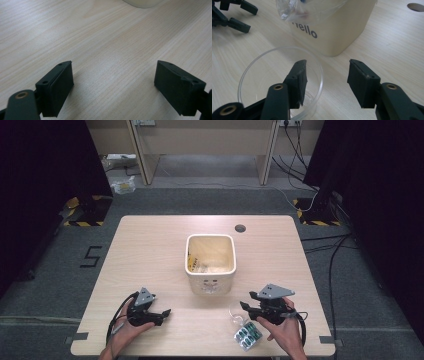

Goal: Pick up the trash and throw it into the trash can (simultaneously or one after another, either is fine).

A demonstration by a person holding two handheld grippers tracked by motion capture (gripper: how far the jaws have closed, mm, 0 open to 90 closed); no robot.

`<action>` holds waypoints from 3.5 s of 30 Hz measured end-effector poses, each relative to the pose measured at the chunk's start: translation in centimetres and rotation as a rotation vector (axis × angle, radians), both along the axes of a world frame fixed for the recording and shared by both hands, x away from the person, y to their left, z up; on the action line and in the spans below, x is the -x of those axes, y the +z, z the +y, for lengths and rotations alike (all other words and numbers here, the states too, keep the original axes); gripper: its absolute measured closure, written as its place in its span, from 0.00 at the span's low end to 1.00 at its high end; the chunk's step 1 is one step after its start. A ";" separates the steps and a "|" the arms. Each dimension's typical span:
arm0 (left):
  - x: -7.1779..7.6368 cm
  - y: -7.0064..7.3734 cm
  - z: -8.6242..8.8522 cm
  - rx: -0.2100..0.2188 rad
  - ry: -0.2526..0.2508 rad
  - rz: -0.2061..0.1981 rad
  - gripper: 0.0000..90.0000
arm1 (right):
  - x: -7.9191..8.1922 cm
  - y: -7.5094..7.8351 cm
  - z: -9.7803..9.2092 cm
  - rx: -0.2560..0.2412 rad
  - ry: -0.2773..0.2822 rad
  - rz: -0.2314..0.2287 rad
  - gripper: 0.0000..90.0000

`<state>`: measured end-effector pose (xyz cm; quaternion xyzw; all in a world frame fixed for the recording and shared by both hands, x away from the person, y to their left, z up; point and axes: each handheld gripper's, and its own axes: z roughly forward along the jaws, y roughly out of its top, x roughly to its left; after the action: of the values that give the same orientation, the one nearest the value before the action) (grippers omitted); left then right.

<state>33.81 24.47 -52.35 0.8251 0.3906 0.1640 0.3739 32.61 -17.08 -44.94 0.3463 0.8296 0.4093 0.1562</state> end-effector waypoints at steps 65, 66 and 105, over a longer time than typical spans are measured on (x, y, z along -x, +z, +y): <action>0.0 0.0 0.0 0.002 0.001 -0.001 0.16 | 0.9 7.2 -1.1 -0.262 0.166 -0.068 0.95; 0.0 0.0 0.0 0.002 0.001 -0.001 0.16 | 0.8 7.3 -1.1 -0.262 0.170 -0.074 0.96; 0.0 0.0 0.0 0.001 0.001 -0.001 0.16 | -6.5 12.7 2.5 -0.321 0.146 -0.085 0.95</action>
<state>33.81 24.47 -52.35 0.8246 0.3910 0.1642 0.3745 39.09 -14.59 -32.25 0.2878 0.7691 0.5612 0.1037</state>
